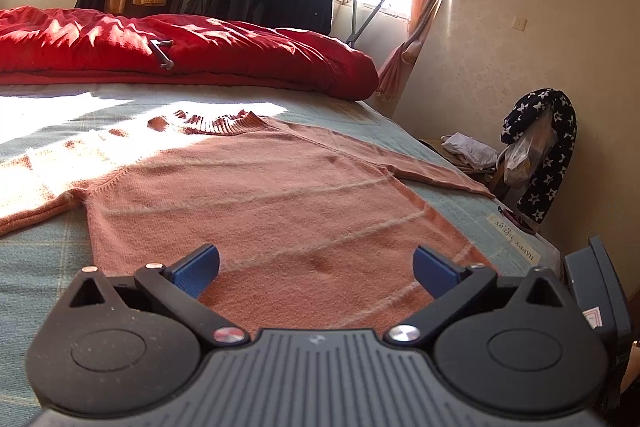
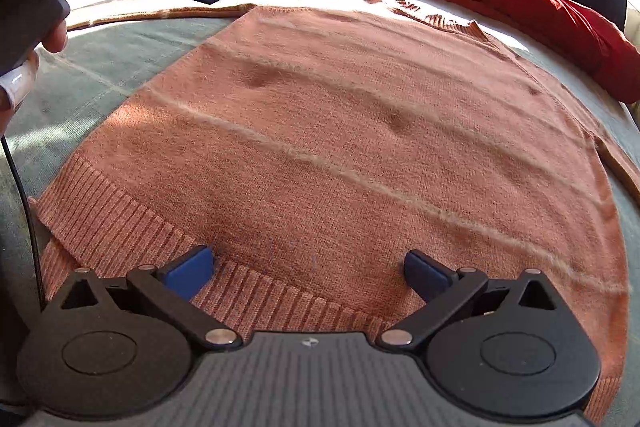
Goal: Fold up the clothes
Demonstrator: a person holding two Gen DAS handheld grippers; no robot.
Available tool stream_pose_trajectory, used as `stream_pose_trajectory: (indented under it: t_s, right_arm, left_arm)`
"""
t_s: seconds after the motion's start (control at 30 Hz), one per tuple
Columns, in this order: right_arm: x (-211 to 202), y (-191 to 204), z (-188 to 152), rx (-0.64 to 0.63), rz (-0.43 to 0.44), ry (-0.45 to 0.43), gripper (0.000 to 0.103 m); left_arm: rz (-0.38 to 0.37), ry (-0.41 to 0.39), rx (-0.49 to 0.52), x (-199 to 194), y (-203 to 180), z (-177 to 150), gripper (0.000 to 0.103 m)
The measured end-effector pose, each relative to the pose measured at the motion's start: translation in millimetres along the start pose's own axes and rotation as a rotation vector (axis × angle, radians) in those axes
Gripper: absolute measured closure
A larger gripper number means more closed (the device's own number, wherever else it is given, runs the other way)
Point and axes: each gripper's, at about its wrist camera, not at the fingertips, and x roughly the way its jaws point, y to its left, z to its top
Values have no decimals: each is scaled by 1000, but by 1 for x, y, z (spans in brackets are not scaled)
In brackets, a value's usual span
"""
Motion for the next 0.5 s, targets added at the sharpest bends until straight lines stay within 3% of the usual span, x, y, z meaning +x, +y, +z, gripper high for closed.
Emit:
stream_pose_trajectory:
  t_s: [0.5]
  right_arm:
    - [-35, 29, -20, -113, -1, -33, 0]
  left_arm:
    - [36, 7, 6, 2, -2, -1, 1]
